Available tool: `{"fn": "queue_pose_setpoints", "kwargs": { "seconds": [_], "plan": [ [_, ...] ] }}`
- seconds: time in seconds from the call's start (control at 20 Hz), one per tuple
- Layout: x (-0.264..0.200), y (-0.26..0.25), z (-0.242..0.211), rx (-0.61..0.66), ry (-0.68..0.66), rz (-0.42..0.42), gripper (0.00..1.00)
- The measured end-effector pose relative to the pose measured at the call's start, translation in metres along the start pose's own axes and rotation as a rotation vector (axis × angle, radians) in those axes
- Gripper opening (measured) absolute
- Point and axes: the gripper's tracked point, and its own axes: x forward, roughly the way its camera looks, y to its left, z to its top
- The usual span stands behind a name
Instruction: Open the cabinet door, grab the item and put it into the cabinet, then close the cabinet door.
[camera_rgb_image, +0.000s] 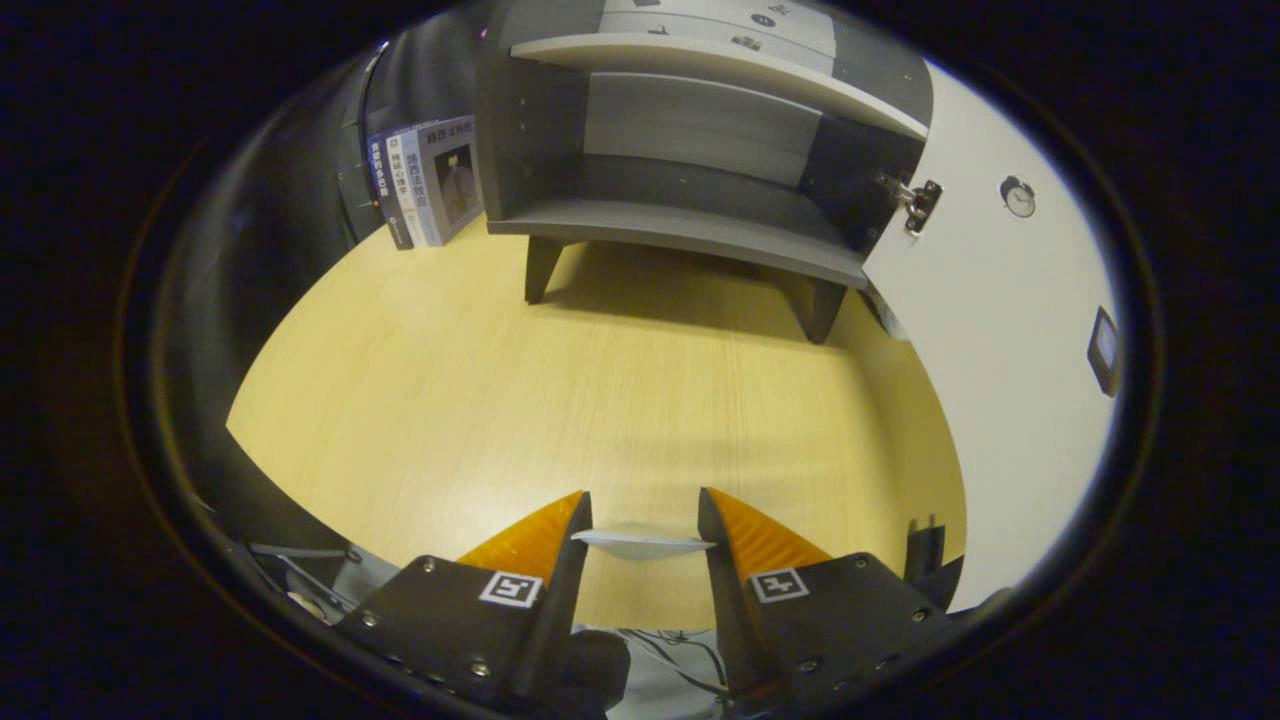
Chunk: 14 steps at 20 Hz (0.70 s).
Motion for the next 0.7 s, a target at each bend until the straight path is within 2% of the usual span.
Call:
{"fn": "queue_pose_setpoints", "kwargs": {
  "seconds": [0.25, 0.7],
  "plan": [
    [-0.030, -0.002, 0.051, 0.013, -0.091, 0.014, 0.61],
    [-0.125, -0.012, 0.198, 0.064, -0.395, 0.049, 0.61]
  ]
}}
